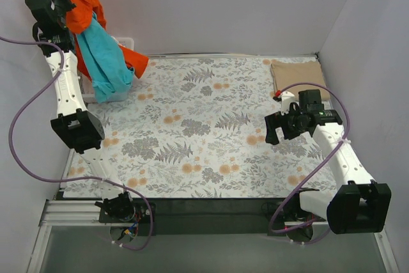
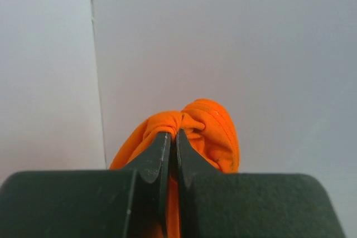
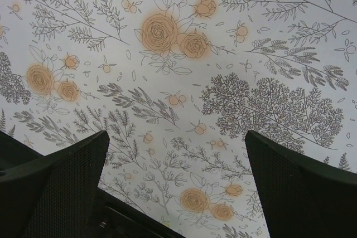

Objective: Fold and stack the t-shirts
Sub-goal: Grab the tshirt from the pile, then move the tshirt to the center of the board, then flatten the tshirt out

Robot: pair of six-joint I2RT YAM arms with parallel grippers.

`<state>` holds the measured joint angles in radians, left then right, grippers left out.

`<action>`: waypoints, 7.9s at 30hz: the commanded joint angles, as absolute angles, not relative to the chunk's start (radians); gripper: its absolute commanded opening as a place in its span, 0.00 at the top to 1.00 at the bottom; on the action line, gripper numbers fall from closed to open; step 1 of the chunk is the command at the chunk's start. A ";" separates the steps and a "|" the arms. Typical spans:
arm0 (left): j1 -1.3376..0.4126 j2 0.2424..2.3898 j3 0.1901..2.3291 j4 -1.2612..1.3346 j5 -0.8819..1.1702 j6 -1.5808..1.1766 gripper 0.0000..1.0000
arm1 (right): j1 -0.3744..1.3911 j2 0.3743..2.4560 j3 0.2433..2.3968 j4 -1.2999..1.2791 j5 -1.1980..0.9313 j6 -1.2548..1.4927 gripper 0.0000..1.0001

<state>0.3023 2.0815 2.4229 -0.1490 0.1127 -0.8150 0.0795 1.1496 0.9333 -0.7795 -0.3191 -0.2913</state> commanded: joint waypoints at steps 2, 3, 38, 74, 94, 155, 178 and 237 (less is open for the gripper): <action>0.316 2.011 2.453 0.123 0.034 -0.769 1.00 | 0.075 1.173 0.945 -0.764 -0.347 -0.295 0.02; 0.319 2.008 2.419 0.123 0.044 -0.779 1.00 | 0.077 1.175 0.945 -0.762 -0.348 -0.296 0.02; 0.336 1.825 1.690 -0.267 0.496 -0.700 0.39 | 0.074 1.203 0.914 -0.753 -0.365 -0.302 0.02; 0.261 1.887 1.878 -0.538 0.152 -0.538 0.51 | 0.074 1.183 0.911 -0.752 -0.370 -0.304 0.02; 0.267 1.896 2.124 -0.439 0.143 -0.641 1.00 | 0.074 1.180 0.910 -0.755 -0.368 -0.302 0.02; -0.203 1.304 1.207 -0.356 0.517 -0.662 0.41 | 0.052 1.152 0.925 -0.758 -0.367 -0.295 0.02; -0.058 1.735 1.446 -0.333 -0.207 -0.621 0.42 | 0.051 1.163 0.925 -0.759 -0.361 -0.295 0.02; -0.402 1.095 0.761 -0.459 0.457 -0.357 0.20 | 0.514 1.833 1.239 -0.598 -0.523 -0.224 0.33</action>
<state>-0.3553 1.0809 0.7540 -0.5552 0.5434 -0.3664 0.4911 1.7912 1.1835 -0.6304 -0.5350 -0.2531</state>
